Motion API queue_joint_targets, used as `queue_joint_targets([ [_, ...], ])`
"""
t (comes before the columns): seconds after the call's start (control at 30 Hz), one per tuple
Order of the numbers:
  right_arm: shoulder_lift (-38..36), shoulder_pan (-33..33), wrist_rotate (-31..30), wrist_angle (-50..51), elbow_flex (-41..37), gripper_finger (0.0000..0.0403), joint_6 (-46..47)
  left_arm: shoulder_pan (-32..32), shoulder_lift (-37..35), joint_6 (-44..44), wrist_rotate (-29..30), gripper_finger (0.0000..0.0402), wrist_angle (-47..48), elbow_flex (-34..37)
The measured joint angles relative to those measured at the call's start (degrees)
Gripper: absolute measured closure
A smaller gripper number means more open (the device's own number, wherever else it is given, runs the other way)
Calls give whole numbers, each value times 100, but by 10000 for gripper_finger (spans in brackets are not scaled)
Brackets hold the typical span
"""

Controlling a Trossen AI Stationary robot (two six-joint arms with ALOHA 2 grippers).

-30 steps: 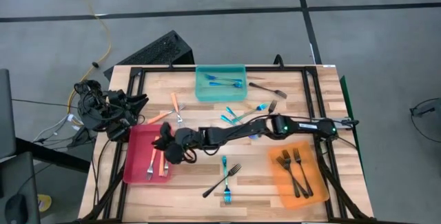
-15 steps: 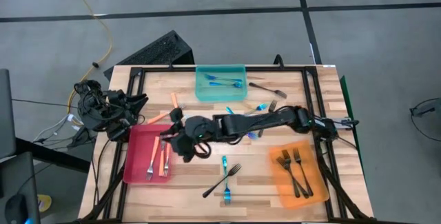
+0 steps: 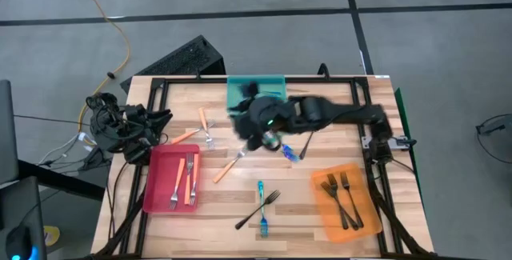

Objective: Sort silverware by color (type)
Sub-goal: Put the blue fork into the blue bin

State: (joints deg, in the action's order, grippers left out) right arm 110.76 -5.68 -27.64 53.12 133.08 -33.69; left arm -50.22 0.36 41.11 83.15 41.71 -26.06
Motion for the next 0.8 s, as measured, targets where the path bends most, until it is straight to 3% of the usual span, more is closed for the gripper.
queue_joint_targets([
  [0.37, -1455, 727, 54, 3711, -6, 295, 2820, 0, -2, -8, -339, 289, 6, 2],
  [0.57, -2786, 678, 216, 3651, -1288, 295, 3818, 0, -2, -10, -298, 289, 4, 2],
  [0.67, -3568, 568, 24, 3465, -2408, 295, 4262, 0, -2, -10, -316, 289, 4, 2],
  [0.8, -4581, 362, 28, 2406, -4093, 295, 4698, 1, -2, -10, -300, 289, 4, 2],
])
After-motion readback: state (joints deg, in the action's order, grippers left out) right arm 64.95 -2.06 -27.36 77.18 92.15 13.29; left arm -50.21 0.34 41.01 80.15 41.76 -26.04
